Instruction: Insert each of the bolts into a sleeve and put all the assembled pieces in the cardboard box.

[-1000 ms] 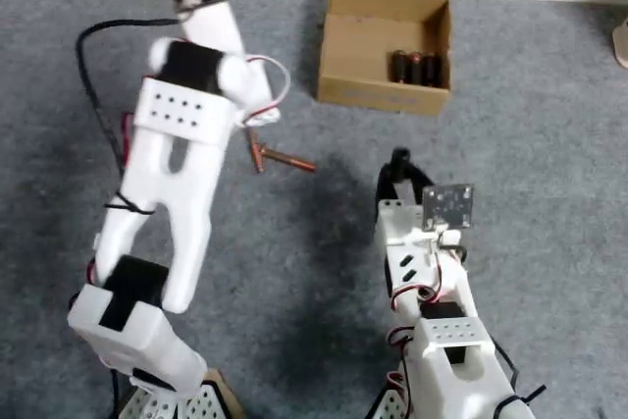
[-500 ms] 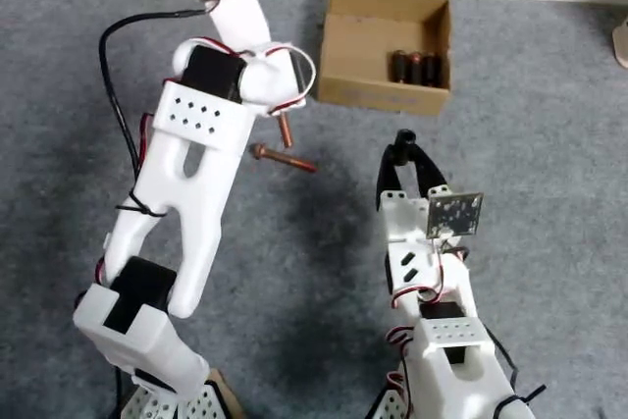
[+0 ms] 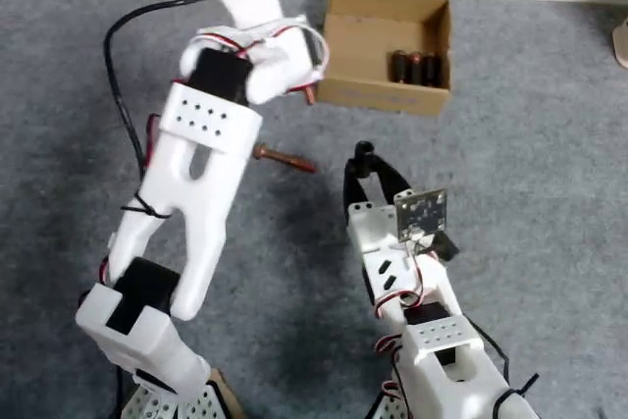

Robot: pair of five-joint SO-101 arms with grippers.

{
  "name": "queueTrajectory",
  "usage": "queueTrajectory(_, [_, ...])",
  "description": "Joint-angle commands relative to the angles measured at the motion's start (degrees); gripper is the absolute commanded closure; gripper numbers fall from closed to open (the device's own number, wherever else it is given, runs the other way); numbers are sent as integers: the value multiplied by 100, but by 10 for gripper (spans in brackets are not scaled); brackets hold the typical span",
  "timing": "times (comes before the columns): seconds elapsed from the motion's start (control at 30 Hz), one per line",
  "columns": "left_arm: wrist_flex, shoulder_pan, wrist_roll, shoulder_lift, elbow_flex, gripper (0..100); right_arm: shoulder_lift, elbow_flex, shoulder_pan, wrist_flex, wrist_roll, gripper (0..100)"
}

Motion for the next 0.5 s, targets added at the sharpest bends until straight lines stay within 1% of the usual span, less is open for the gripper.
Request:
queueTrajectory(0.0, [-176,462,-44,-400,-75,995,-92,558,-66,4,97,995])
queueTrajectory(0.1, [-176,655,9,-409,-66,995,-92,558,-48,4,97,995])
queueTrajectory(0.27, [-202,866,501,-409,-75,995,-84,558,-40,4,97,995])
queueTrajectory(0.47, [-211,919,527,-409,-75,995,-84,558,-40,4,97,995])
